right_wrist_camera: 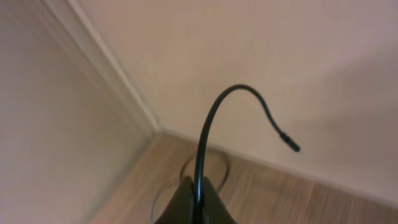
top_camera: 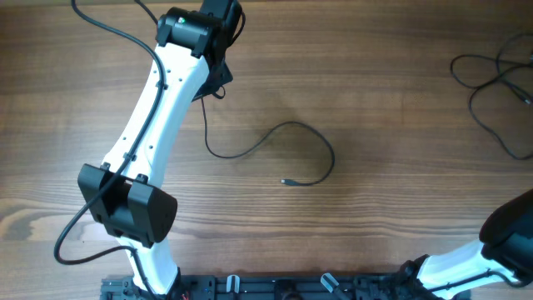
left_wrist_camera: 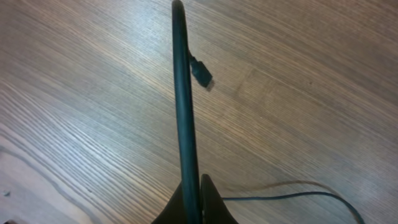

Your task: Untangle cables

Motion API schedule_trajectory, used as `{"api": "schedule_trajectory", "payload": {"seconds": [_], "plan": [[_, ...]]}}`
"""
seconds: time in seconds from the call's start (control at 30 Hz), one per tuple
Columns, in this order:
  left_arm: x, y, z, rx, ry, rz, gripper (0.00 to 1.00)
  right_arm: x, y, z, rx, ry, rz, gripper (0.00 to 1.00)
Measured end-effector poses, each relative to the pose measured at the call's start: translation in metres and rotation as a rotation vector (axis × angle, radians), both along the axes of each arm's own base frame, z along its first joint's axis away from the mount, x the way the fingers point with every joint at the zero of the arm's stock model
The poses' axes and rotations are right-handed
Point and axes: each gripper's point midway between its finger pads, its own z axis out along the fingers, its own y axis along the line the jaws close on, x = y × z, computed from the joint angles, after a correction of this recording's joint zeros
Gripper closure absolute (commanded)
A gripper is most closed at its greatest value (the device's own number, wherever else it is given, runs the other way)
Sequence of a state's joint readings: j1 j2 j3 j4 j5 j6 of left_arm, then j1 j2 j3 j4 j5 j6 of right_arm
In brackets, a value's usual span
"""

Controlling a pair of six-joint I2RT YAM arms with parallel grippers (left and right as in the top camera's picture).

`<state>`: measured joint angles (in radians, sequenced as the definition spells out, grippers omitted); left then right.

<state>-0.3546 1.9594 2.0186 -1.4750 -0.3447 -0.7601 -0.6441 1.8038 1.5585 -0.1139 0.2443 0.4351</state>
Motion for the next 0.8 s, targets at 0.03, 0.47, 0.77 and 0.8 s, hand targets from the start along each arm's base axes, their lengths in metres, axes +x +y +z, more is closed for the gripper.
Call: {"api": "schedule_trajectory", "payload": {"seconds": [0.03, 0.47, 0.77, 0.8], "plan": [[0.001, -0.001, 0.000, -0.008, -0.005, -0.001, 0.96, 0.002, 0.003, -0.014, 0.058, -0.003, 0.007, 0.96], [0.003, -0.007, -0.001, -0.041, -0.007, -0.006, 0.96, 0.008, 0.104, -0.105, 1.105, -0.296, -0.194, 0.96], [0.002, -0.007, -0.001, -0.040, -0.005, -0.006, 0.96, 0.001, 0.096, -0.193, 1.119, -0.116, -0.313, 0.03], [0.002, -0.007, -0.001, -0.039, -0.002, -0.006, 0.96, 0.001, 0.096, -0.200, 1.111, -0.095, -0.298, 0.03]]}}
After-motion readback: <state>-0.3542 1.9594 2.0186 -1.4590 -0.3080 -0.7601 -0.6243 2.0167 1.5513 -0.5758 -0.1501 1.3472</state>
